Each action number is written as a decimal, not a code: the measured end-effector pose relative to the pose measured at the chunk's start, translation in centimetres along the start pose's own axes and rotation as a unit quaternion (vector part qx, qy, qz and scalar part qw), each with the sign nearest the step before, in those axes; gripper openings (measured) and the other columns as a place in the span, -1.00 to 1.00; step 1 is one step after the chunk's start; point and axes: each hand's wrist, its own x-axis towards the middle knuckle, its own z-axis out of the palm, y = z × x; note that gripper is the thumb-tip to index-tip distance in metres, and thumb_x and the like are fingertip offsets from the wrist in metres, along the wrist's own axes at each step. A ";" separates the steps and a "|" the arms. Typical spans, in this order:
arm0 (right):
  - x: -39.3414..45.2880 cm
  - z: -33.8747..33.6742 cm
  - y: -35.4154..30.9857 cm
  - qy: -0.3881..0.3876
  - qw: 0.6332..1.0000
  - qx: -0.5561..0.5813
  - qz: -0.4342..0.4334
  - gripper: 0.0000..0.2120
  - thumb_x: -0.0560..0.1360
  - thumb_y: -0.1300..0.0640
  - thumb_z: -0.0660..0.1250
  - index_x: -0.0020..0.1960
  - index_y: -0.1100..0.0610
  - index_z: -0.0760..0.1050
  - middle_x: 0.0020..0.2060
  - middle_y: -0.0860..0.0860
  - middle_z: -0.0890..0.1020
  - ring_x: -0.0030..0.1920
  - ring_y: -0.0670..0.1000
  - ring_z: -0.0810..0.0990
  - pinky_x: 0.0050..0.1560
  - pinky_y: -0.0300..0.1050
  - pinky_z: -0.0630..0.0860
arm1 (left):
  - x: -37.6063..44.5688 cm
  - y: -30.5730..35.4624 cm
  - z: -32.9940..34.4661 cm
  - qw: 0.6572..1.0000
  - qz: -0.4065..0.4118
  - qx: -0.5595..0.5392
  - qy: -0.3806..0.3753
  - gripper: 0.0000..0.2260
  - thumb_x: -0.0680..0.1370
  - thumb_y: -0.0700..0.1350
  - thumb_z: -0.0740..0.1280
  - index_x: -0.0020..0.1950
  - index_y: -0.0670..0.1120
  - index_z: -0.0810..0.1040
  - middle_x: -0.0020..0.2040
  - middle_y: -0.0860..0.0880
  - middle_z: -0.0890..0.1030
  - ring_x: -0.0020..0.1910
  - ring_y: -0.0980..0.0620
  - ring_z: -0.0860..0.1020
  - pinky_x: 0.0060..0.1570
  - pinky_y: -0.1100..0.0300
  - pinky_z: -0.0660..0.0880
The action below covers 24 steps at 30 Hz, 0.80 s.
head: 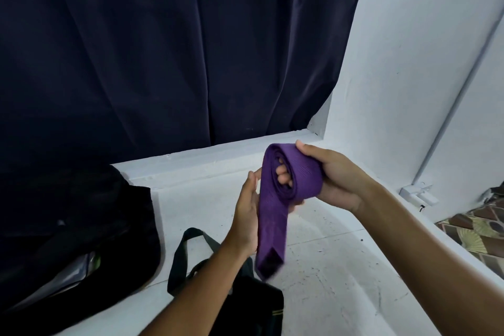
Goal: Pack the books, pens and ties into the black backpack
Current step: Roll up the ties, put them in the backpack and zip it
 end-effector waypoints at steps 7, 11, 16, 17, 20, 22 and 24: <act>0.9 -0.3 0.8 0.022 0.989 0.130 -0.071 -0.63 0.58 0.27 0.18 0.35 0.38 0.38 -0.02 0.23 0.63 -0.01 0.12 0.64 0.12 0.04 0.58 | -1.2 -1.5 0.6 0.994 -0.027 0.079 0.070 -0.58 0.58 0.02 0.29 0.40 0.13 0.24 -0.06 -0.19 0.71 -0.25 -0.19 0.68 -0.26 0.04 0.63; 1.7 -0.3 1.4 0.056 0.980 0.175 -0.074 -0.62 0.59 0.25 0.19 0.39 0.31 0.34 0.04 0.23 0.62 0.02 0.12 0.63 0.05 0.00 0.60 | -1.7 -3.2 -0.1 0.964 0.025 0.225 0.139 -0.27 0.39 0.33 0.41 0.46 0.20 0.18 -0.16 -0.25 0.65 -0.28 -0.31 0.62 -0.22 -0.21 0.61; 2.6 0.1 1.3 0.070 0.971 0.223 -0.049 -0.61 0.59 0.27 0.19 0.41 0.29 0.32 -0.02 0.26 0.65 -0.13 0.12 0.70 -0.05 0.05 0.63 | -2.7 -4.3 -0.7 0.942 0.091 0.289 0.144 -0.30 0.45 0.11 0.35 0.53 0.05 0.15 -0.50 -0.02 0.38 -0.55 0.09 0.32 -0.53 0.29 0.29; 2.8 0.1 1.4 0.076 0.969 0.230 -0.044 -0.61 0.59 0.27 0.19 0.40 0.29 0.32 -0.01 0.28 0.65 -0.15 0.12 0.70 -0.07 0.05 0.63 | -3.0 -4.5 -0.8 0.944 0.090 0.285 0.142 -0.30 0.45 0.08 0.35 0.53 0.03 0.15 -0.54 0.03 0.34 -0.57 0.12 0.27 -0.54 0.32 0.24; 3.2 0.0 2.0 0.094 0.973 0.203 -0.051 -0.62 0.60 0.28 0.20 0.40 0.30 0.31 0.08 0.30 0.63 -0.08 0.14 0.70 -0.09 0.03 0.66 | -3.7 -4.1 -0.6 0.951 0.082 0.257 0.150 -0.32 0.44 0.04 0.36 0.51 0.04 0.17 -0.50 0.07 0.44 -0.56 0.13 0.30 -0.54 0.32 0.28; 3.4 0.0 3.0 0.109 0.984 0.123 -0.076 -0.65 0.61 0.27 0.21 0.37 0.34 0.32 0.09 0.30 0.63 -0.02 0.15 0.70 -0.12 0.00 0.66 | -3.9 -3.5 -0.1 0.959 0.078 0.227 0.150 -0.38 0.43 0.05 0.37 0.45 0.15 0.20 -0.41 0.05 0.59 -0.52 0.07 0.45 -0.50 0.24 0.46; 3.5 0.0 4.1 0.126 0.986 0.002 -0.111 -0.68 0.61 0.25 0.22 0.33 0.33 0.38 0.06 0.26 0.66 0.00 0.15 0.69 -0.09 -0.01 0.65 | -4.0 -2.8 0.4 0.965 0.066 0.200 0.157 -0.51 0.45 0.05 0.37 0.33 0.23 0.27 -0.35 0.00 0.66 -0.49 -0.04 0.57 -0.49 0.07 0.58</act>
